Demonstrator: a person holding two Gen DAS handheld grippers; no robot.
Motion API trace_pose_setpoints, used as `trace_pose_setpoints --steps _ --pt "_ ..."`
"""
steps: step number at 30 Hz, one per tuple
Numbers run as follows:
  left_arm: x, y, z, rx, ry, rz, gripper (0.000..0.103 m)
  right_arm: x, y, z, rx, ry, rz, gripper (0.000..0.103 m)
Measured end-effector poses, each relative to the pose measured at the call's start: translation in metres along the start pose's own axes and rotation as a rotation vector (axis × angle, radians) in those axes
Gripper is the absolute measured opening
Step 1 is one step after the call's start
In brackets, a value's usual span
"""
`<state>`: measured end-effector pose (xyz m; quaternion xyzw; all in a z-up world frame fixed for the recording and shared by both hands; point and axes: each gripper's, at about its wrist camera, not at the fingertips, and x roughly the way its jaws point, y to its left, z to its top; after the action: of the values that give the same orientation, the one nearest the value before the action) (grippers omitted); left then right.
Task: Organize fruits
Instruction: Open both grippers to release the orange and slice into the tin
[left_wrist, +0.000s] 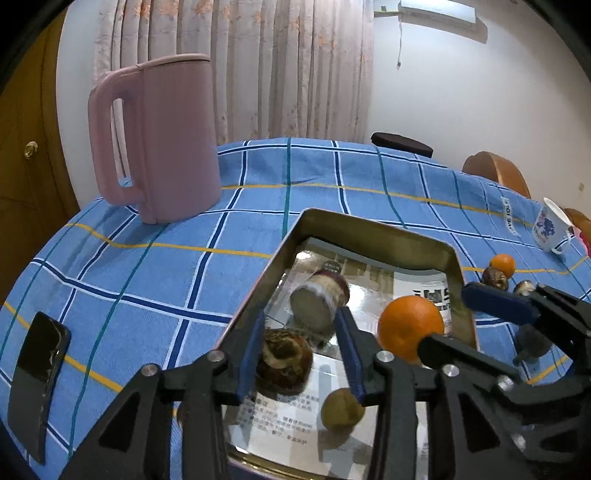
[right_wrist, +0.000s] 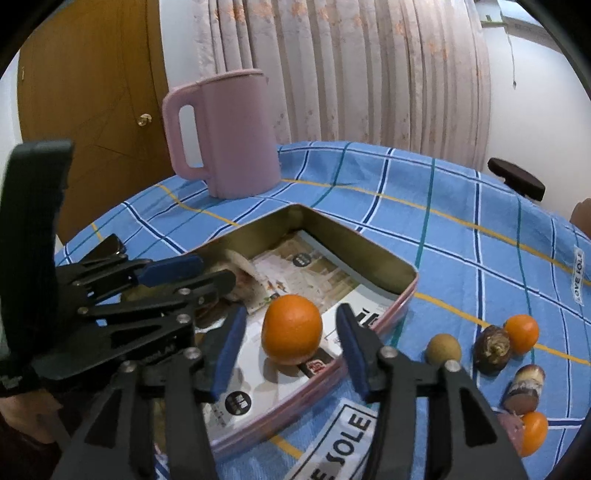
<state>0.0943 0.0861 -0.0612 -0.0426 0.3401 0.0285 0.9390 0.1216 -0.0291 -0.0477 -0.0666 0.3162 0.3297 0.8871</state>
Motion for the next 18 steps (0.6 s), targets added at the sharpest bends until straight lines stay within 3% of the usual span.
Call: trace_pose_setpoints --steps 4,8,12,18 --pt "-0.012 -0.005 -0.003 -0.012 -0.03 -0.009 0.065 -0.022 -0.002 -0.007 0.007 -0.047 -0.015 0.073" --pt "-0.026 -0.016 -0.006 -0.009 -0.066 -0.03 0.066 -0.046 -0.009 -0.016 0.017 -0.087 -0.051 0.078" --pt "-0.04 -0.031 -0.007 -0.006 -0.1 -0.079 0.066 -0.075 -0.025 -0.032 0.009 -0.133 -0.153 0.078" --pt "-0.037 -0.081 -0.011 0.069 -0.08 -0.169 0.066 -0.122 -0.082 -0.061 0.147 -0.184 -0.336 0.078"
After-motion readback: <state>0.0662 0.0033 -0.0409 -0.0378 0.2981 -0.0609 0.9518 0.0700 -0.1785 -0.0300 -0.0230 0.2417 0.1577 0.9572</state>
